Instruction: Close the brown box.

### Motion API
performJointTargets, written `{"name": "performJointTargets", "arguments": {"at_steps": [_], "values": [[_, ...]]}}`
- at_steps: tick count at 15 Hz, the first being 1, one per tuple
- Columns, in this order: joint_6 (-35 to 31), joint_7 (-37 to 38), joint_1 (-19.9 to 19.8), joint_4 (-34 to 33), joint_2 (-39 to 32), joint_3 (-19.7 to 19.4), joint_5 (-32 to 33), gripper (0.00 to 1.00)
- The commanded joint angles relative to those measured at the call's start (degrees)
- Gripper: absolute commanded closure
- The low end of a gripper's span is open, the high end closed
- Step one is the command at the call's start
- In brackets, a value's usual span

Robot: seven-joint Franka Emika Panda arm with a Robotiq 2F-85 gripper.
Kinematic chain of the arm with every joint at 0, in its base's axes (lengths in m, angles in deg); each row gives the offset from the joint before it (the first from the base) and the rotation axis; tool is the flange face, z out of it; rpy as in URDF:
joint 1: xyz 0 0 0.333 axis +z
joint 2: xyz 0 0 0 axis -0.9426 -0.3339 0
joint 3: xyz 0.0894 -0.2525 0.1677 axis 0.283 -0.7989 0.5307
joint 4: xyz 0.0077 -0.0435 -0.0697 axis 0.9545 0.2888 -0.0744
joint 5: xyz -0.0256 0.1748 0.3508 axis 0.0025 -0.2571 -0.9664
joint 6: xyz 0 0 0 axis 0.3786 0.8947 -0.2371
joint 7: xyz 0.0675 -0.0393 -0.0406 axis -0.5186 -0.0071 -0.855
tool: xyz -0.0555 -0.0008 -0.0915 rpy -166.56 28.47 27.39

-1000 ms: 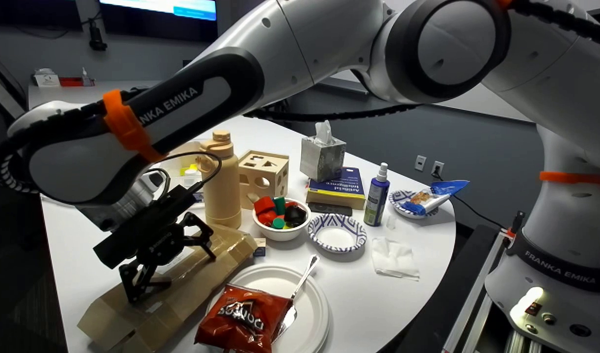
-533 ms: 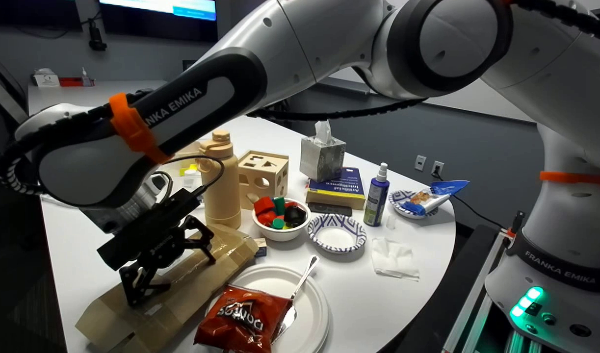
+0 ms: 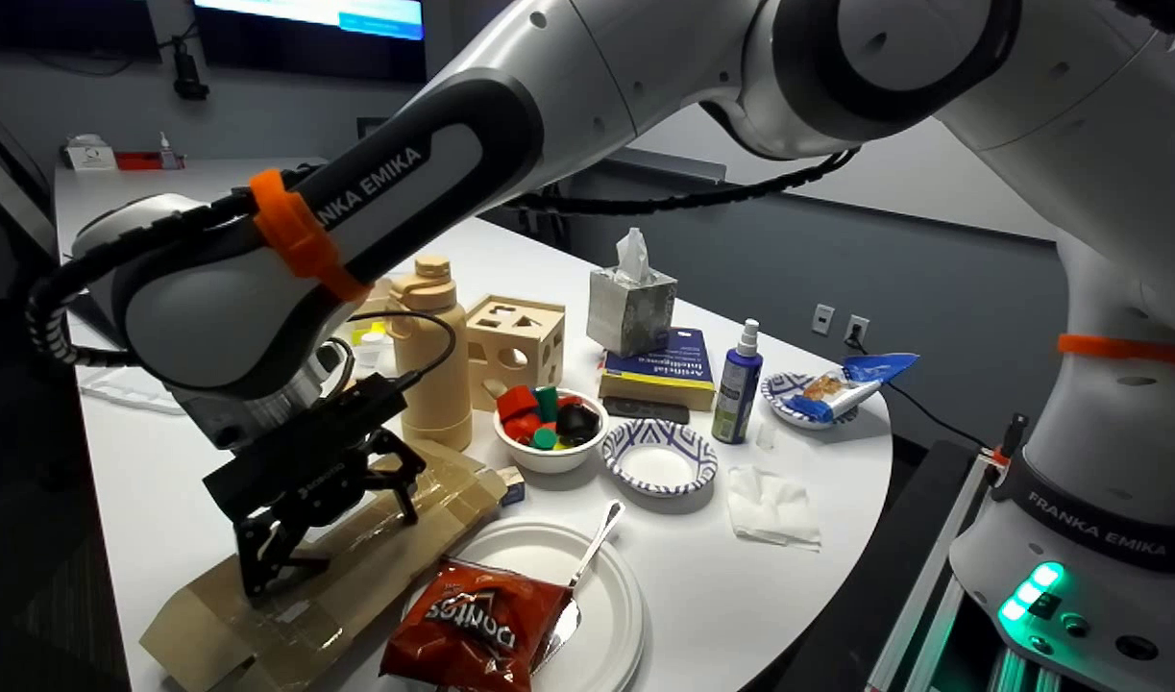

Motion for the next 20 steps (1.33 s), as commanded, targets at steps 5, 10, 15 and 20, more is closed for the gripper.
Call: {"name": "performJointTargets", "arguments": {"at_steps": [5, 10, 15, 20], "values": [[-15.5, 1.1, -3.1, 15.3, 5.6, 0.7, 0.2, 0.00], [-17.7, -0.8, -1.9, 21.9, 14.4, -1.8, 0.2, 0.00], [-18.3, -1.0, -0.9, 25.1, 22.1, -3.8, 2.5, 0.00], [-20.7, -1.0, -1.3, 25.7, 27.6, -3.9, 4.2, 0.00]]}}
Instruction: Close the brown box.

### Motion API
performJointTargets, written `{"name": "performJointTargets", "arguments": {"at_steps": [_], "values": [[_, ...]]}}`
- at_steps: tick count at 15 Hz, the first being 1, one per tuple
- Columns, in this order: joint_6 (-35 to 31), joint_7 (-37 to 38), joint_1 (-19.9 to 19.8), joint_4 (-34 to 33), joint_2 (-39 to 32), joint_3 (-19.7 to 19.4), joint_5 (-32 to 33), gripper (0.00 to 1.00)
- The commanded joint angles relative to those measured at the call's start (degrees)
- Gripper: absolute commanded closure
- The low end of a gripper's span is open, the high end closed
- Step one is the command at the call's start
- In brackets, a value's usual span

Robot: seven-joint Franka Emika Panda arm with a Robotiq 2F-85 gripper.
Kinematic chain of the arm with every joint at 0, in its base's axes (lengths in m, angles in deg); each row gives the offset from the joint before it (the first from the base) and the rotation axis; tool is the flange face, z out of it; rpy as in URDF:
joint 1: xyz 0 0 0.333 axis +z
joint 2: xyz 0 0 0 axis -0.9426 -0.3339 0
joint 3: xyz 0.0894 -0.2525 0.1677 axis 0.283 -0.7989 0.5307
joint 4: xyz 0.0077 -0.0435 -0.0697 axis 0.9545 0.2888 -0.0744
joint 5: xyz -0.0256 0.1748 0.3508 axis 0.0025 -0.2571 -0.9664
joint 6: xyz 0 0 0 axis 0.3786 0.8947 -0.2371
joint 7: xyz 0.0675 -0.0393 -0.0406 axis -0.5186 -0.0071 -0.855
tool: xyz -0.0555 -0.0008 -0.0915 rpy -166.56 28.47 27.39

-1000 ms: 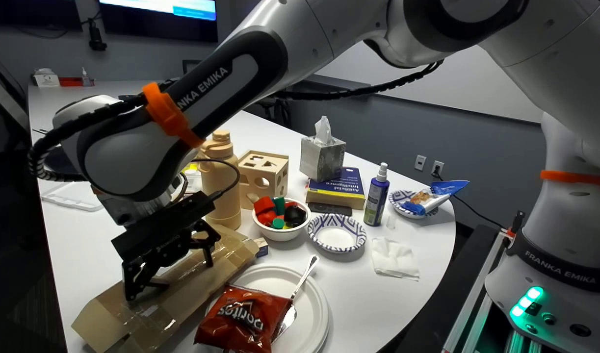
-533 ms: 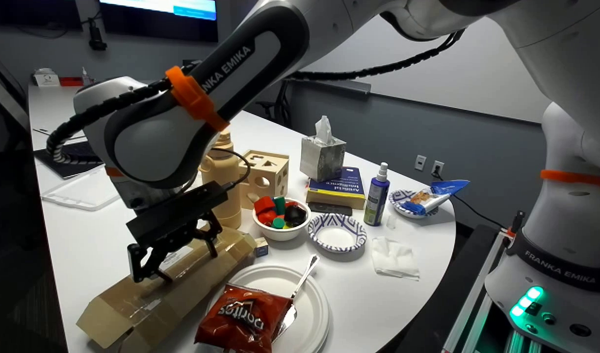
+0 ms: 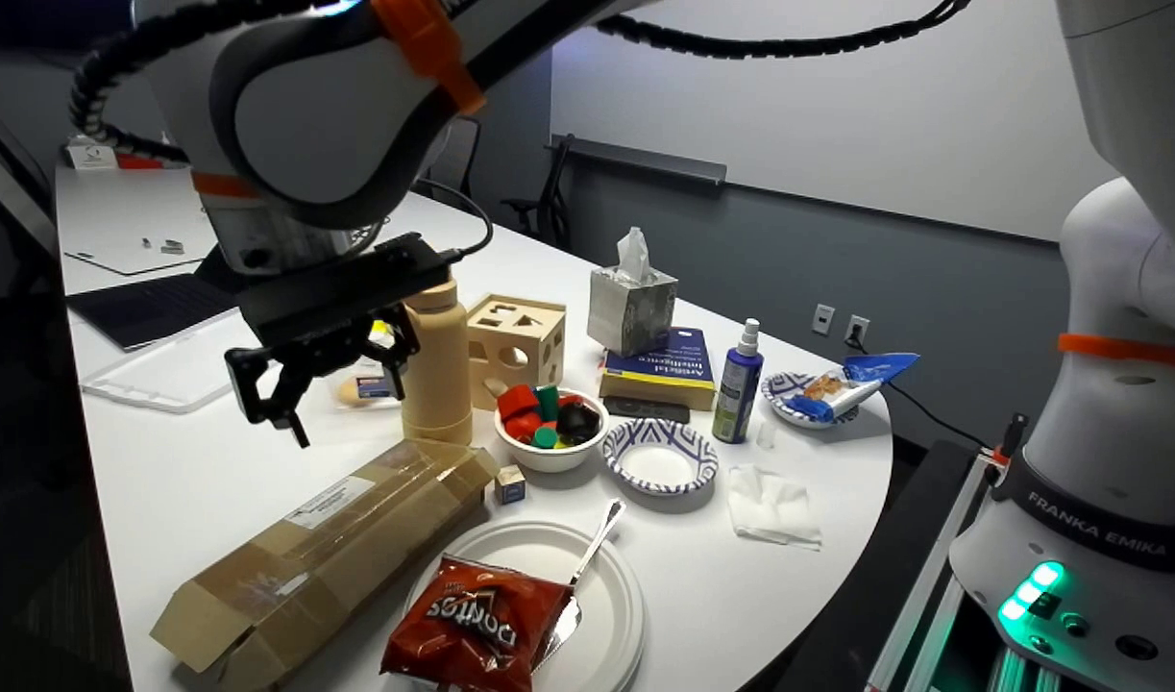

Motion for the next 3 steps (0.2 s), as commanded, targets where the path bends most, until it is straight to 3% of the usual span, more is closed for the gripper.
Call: {"name": "performJointTargets", "arguments": {"at_steps": [1, 3], "values": [[-3.6, -0.6, 0.1, 4.3, 5.4, -0.3, 1.2, 0.00], [-4.5, -1.0, -0.3, 4.5, 6.2, 0.0, 0.7, 0.00]]}}
